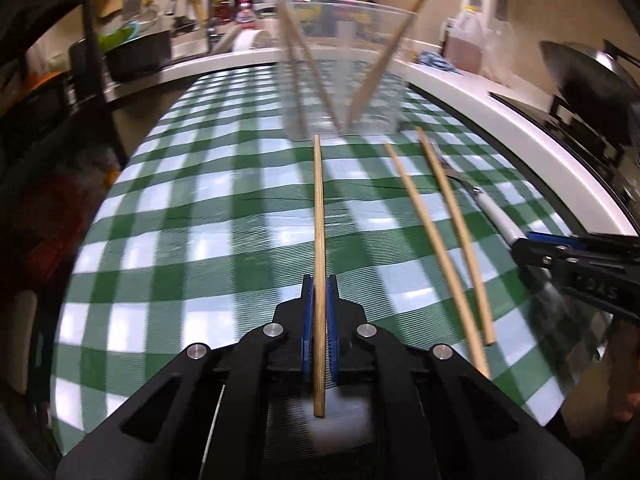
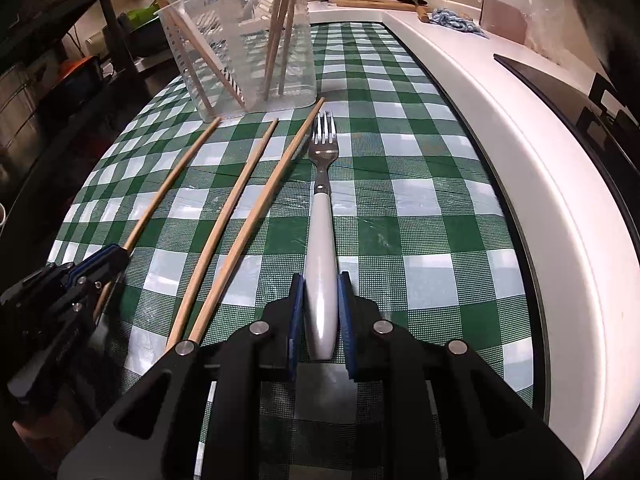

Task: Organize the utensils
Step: 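Lift the chopstick and the fork off the cloth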

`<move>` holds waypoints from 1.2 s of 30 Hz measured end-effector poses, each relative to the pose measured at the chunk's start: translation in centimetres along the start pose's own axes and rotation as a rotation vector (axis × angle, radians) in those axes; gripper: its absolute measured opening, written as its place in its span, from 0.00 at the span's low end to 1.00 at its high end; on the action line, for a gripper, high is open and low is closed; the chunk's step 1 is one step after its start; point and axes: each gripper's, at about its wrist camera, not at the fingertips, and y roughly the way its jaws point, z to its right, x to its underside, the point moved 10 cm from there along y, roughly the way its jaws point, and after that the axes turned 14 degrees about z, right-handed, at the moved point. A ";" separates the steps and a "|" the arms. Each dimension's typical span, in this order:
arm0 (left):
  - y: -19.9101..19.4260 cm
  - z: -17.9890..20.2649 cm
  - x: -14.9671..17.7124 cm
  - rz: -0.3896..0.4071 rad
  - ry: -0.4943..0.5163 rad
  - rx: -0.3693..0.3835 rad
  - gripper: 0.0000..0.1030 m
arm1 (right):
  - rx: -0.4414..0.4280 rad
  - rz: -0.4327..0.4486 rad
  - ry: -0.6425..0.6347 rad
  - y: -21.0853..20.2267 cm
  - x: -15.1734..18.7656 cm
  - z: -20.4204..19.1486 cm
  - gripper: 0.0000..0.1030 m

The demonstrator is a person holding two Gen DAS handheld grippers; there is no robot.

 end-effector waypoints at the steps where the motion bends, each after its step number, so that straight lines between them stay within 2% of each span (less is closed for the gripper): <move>1: 0.0 -0.2 0.2 -0.003 -0.006 -0.003 0.06 | -0.001 0.000 0.003 0.0 0.0 0.0 0.17; 7: -0.2 -0.1 0.4 0.010 -0.002 -0.005 0.07 | 0.008 -0.002 -0.028 0.3 0.2 -0.3 0.22; 11: -0.2 0.1 0.4 0.014 0.007 -0.002 0.07 | 0.019 0.009 -0.044 0.4 0.1 -0.3 0.22; 13: -0.1 0.1 0.4 0.011 0.007 0.005 0.07 | 0.025 0.016 -0.050 0.4 0.0 -0.3 0.18; 36: -0.6 0.1 0.6 0.024 0.015 -0.004 0.06 | 0.042 0.026 -0.061 0.4 0.0 -0.1 0.17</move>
